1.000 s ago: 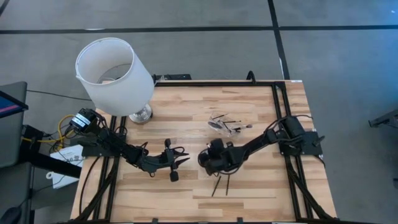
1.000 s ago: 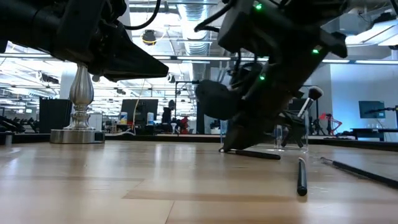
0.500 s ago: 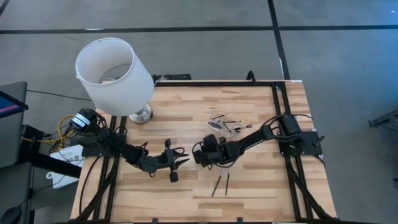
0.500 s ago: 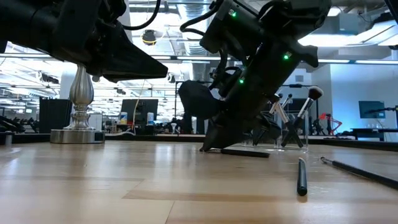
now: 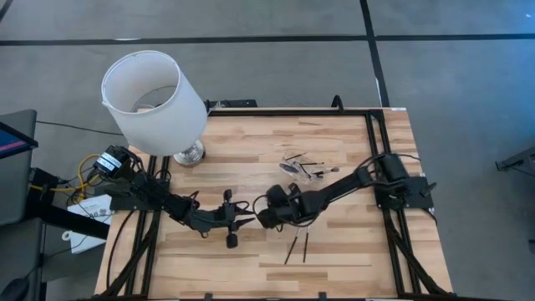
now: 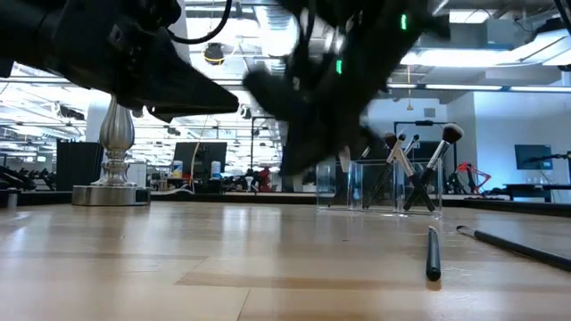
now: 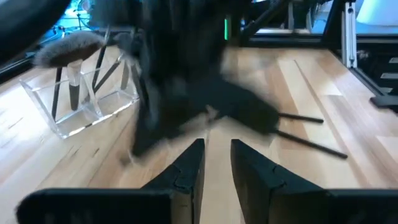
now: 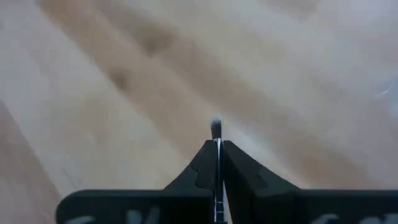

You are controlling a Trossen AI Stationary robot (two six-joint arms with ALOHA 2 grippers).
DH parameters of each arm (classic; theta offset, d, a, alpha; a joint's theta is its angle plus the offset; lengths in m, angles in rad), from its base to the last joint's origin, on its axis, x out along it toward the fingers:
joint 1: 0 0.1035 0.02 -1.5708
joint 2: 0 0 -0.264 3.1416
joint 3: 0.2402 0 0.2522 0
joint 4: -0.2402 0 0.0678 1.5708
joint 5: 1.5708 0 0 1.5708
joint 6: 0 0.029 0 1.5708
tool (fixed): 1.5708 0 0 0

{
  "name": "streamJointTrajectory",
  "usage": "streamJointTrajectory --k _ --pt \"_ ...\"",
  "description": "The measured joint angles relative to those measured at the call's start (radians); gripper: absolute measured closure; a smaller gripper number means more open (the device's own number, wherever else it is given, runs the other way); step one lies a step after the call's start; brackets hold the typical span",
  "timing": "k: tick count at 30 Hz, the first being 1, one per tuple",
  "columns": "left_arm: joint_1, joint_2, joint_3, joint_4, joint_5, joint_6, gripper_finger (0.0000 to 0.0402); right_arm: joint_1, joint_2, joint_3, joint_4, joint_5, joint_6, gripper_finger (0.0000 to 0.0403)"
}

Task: Put items in baskets/containers
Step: Put the black eyeshadow brush into the transparent organizer

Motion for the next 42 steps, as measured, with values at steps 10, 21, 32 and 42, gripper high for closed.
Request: streamJointTrajectory --k 10,21,32,42 --pt "-0.006 -0.001 -0.021 -0.005 0.000 -0.008 0.0326 0.104 -0.346 0.009 -0.488 0.509 0.144 0.0401" --pt "-0.001 -0.001 -0.023 0.006 0.000 -0.008 0.0326 0.075 -0.379 -0.254 -0.390 0.887 0.245 0.0402" --pt "0.039 -0.001 -0.023 0.011 -0.004 0.000 0.0326 -0.049 -0.288 -0.267 -0.342 0.969 0.304 0.0402" --pt "0.042 -0.001 -0.023 0.011 -0.004 0.000 0.0326 -0.108 -0.213 -0.265 -0.184 0.891 0.248 0.0402"
